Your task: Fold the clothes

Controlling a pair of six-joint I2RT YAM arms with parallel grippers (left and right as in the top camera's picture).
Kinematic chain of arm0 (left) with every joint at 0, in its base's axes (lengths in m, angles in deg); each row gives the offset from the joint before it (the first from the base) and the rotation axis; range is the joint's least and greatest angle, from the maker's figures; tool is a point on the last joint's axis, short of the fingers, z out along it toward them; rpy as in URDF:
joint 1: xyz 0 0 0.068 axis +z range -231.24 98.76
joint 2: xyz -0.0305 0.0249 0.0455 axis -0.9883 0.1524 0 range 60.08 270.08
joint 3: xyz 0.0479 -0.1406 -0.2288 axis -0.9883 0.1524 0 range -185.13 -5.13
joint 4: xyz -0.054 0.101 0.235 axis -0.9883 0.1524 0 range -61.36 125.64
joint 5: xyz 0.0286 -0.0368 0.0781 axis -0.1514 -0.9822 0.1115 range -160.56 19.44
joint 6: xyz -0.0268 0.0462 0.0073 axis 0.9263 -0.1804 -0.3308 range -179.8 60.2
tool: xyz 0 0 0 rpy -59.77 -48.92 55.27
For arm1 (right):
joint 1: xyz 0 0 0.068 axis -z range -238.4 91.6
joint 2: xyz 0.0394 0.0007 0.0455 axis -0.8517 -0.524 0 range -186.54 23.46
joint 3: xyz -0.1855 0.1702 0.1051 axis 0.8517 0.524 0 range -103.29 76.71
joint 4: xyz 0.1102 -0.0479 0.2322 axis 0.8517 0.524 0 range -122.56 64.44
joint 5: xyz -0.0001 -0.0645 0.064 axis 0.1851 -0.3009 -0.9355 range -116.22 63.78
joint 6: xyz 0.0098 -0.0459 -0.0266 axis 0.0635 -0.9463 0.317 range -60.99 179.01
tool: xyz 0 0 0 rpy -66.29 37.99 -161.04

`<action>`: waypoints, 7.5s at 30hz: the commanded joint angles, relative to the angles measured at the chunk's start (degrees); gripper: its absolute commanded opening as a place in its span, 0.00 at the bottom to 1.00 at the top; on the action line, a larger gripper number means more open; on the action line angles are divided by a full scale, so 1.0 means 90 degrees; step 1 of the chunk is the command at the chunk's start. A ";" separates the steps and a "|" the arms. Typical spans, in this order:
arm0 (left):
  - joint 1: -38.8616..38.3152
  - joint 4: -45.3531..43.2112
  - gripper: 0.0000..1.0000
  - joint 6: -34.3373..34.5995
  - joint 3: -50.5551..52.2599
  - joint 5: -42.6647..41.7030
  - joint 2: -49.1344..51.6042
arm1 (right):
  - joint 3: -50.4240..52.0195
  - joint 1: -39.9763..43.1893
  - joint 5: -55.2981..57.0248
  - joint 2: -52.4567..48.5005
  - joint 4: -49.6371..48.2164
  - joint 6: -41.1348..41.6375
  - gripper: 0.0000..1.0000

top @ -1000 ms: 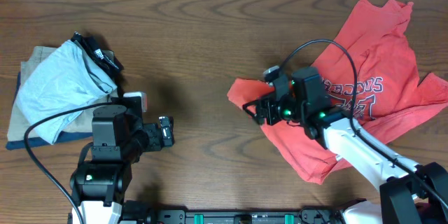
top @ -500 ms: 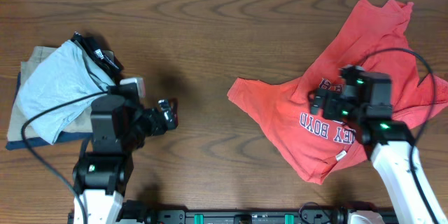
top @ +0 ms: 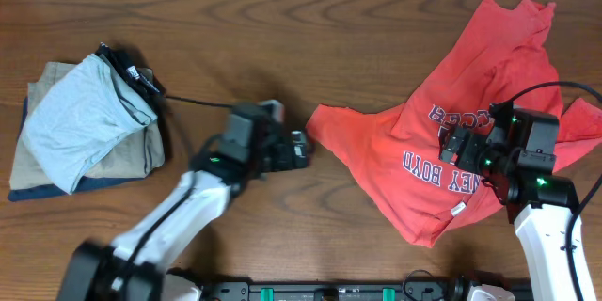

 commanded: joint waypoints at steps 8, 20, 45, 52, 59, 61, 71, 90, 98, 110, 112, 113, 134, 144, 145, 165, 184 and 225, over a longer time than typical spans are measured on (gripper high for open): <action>-0.1574 -0.2659 0.80 0.1783 -0.0095 0.0019 0.2052 | -0.0036 0.0029 0.0022 0.0049 0.0083 -0.0041 0.99; -0.0750 -0.2742 0.06 0.0918 -0.0097 0.0644 0.1911 | -0.0036 0.0029 0.0743 0.0049 0.0425 -0.0027 0.99; 0.1863 0.2977 0.98 0.0267 -0.0741 -0.0986 0.0182 | -0.0036 0.0029 0.1020 0.0046 0.0554 0.0085 0.99; 0.0578 0.2543 0.98 0.0733 -0.0495 -0.0092 0.0515 | -0.0036 0.0029 0.1018 0.0046 0.0597 0.0085 0.99; 0.0041 0.1472 0.77 0.0942 -0.0495 0.0306 0.1178 | -0.0036 0.0029 0.1018 0.0046 0.0651 0.0085 0.99; 0.0049 0.1450 0.28 0.0940 -0.0495 0.0308 0.1336 | -0.0036 0.0029 0.1020 0.0046 0.0648 0.0083 0.99; 0.1906 0.2565 0.06 0.0129 -0.0933 0.1117 0.0899 | -0.0036 0.0029 0.1025 0.0046 0.0646 0.0083 0.99; 0.1481 0.4447 0.79 0.0219 -0.1608 -0.0782 0.0658 | -0.0036 0.0029 0.1018 -0.0085 0.0644 0.0085 0.99; -0.0386 0.3429 0.83 0.1919 -0.1486 0.0046 0.0896 | -0.0036 0.0029 0.1013 -0.0085 0.0648 0.0085 0.99; -0.0792 0.2688 0.37 0.2846 -0.1486 0.0427 0.1987 | -0.0036 0.0029 0.1013 -0.0085 0.0690 0.0085 0.99; -0.0731 0.2691 0.24 0.2829 -0.1486 0.0425 0.1965 | -0.0036 0.0029 0.1015 -0.0085 0.0690 0.0085 0.99; -0.0697 0.2696 0.19 0.2817 -0.1486 0.0425 0.1943 | -0.0036 0.0029 0.1015 -0.0085 0.0690 0.0085 0.99; 0.0777 0.7293 0.06 0.1846 -0.1486 0.3517 -0.0114 | -0.0036 0.0027 0.0823 -0.1166 0.0580 0.0083 0.99; 0.2098 0.7796 0.06 0.1756 -0.1486 0.3582 -0.1547 | -0.0036 -0.0007 0.0024 -0.1632 -0.1209 0.0080 0.95; 0.2149 0.7796 0.06 0.1705 -0.1486 0.3570 -0.1693 | -0.0036 -0.0041 -0.0124 -0.1656 -0.1416 0.0078 0.93; 0.2164 0.7771 0.06 0.1693 -0.1486 0.3361 -0.2057 | -0.0036 -0.1515 -0.0148 -0.4078 -0.4493 -0.1117 0.73; 0.2164 0.7769 0.06 0.1693 -0.1486 0.3366 -0.2057 | -0.1039 -0.1183 0.1647 -0.3798 -0.5044 -0.0253 0.01; 0.2164 0.7597 0.06 0.1695 -0.1486 0.3366 -0.2057 | -0.0117 -0.0753 0.0682 -0.3925 -0.3825 -0.0330 0.56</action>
